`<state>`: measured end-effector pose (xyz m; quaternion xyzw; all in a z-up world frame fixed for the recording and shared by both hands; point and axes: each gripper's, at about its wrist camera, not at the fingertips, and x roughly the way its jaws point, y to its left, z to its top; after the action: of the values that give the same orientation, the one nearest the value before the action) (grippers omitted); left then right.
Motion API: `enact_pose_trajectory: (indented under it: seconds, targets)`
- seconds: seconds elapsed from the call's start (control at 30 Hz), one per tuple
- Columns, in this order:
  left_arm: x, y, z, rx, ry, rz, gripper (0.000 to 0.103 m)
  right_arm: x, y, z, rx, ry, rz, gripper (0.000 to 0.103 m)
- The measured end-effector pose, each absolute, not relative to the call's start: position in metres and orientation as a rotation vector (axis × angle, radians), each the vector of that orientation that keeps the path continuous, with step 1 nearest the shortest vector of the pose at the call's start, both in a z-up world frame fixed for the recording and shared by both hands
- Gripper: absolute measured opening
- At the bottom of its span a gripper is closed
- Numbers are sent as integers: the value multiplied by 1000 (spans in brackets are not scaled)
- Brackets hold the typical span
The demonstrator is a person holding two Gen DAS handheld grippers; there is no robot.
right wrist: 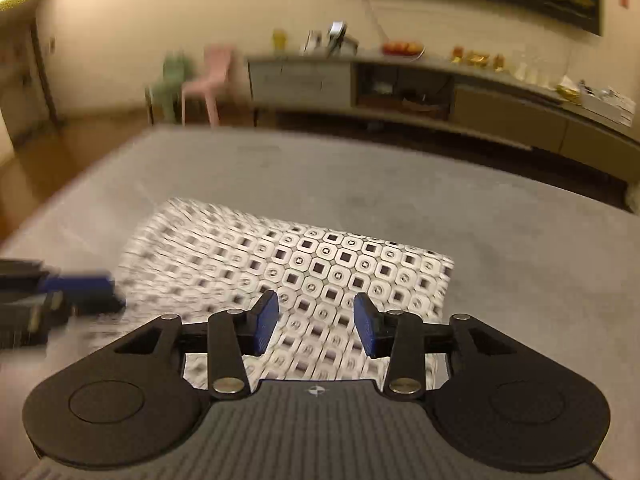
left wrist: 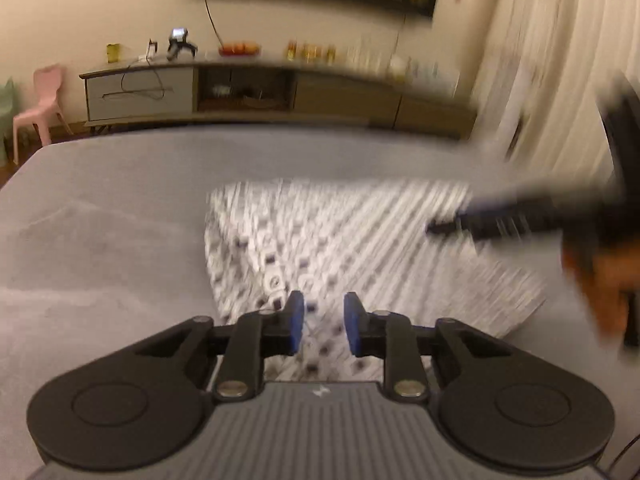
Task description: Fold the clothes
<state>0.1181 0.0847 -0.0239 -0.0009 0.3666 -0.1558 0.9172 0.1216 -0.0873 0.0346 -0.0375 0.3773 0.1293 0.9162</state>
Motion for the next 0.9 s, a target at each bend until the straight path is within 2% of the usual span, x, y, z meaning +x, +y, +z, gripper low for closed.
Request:
enact_pose_trajectory:
  seconds: [0.07, 0.1, 0.17, 0.33, 0.53, 0.67, 0.83, 0.9]
  targets:
    - [123, 86, -32, -13, 778, -331, 19, 155, -92, 17, -118, 857, 198, 43]
    - [124, 89, -32, -33, 784, -335, 19, 166, -99, 15, -101, 878, 169, 50]
    - [125, 94, -31, -71, 796, -336, 19, 173, -100, 25, -88, 871, 126, 46]
    - [120, 112, -29, -159, 817, -338, 19, 160, -23, 56, -136, 779, 410, 45]
    - [123, 127, -32, -210, 830, -323, 18, 216, 51, 21, -217, 930, 515, 46]
    - [125, 137, -31, -251, 842, -339, 16, 236, 53, 33, -136, 969, 506, 45]
    - [120, 153, -19, -298, 785, -313, 15, 191, 2, 74, -52, 824, 502, 46]
    - [121, 152, -23, -290, 814, -290, 15, 167, -35, 76, -54, 785, 448, 46]
